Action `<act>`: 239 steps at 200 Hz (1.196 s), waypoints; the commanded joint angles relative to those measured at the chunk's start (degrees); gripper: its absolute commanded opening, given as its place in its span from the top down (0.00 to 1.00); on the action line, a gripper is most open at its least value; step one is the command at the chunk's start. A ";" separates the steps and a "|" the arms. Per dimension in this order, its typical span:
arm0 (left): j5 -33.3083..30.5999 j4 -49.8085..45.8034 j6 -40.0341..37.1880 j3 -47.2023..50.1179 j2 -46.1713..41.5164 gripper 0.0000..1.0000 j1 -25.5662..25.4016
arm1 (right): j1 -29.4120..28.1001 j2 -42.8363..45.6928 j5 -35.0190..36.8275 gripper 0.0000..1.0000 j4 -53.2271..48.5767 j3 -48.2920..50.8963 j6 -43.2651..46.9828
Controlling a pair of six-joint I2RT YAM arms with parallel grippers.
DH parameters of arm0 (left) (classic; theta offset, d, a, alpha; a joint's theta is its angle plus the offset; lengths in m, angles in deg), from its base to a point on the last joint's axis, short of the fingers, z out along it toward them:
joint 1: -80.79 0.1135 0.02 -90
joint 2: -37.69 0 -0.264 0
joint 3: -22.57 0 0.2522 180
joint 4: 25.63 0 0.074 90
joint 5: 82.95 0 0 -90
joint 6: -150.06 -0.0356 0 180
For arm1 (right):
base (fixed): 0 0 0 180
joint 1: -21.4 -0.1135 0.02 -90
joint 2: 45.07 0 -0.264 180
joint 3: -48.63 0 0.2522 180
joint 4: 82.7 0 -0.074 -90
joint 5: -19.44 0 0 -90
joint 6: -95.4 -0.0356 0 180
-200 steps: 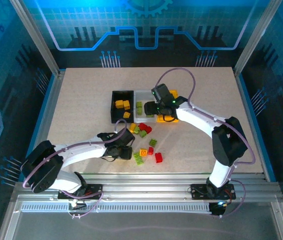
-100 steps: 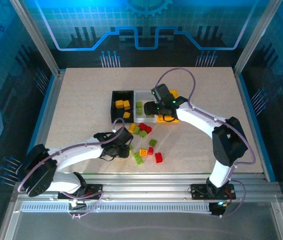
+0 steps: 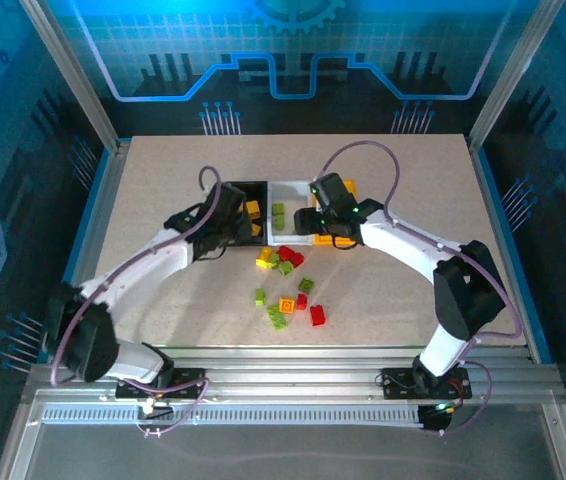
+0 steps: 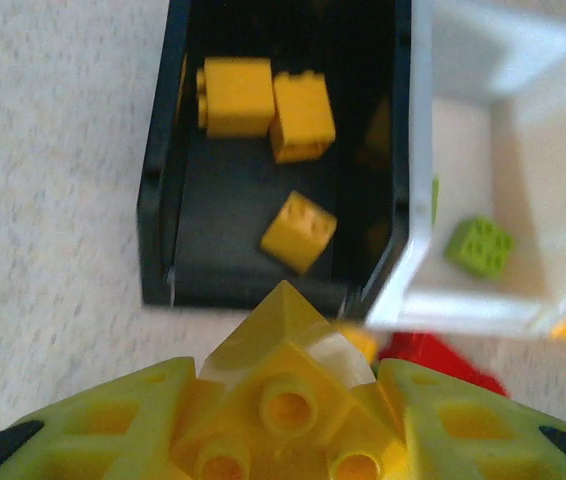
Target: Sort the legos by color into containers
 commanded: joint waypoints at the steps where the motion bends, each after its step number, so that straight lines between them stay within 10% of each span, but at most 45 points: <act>1: -1.88 3.07 -2.24 -5.88 6.54 0.62 1.83 | 0.88 2.77 -0.29 0.28 0.80 1.45 -1.08; 101: -4.00 -3.08 -3.25 -27.57 30.25 0.54 4.55 | 0.89 9.98 -7.32 0.28 0.45 7.75 0.16; 129: -2.86 -2.78 -2.58 -28.08 31.08 0.38 4.59 | 0.76 12.31 -11.19 0.27 -0.15 9.69 1.64; 184: 2.24 0.26 0.01 -24.37 23.10 0.02 4.26 | -2.46 14.41 -13.05 0.25 -4.34 11.92 4.71; 239: 6.41 5.72 1.87 -10.90 4.36 0.01 -1.76 | -10.95 12.38 -7.99 0.25 -8.14 14.47 5.71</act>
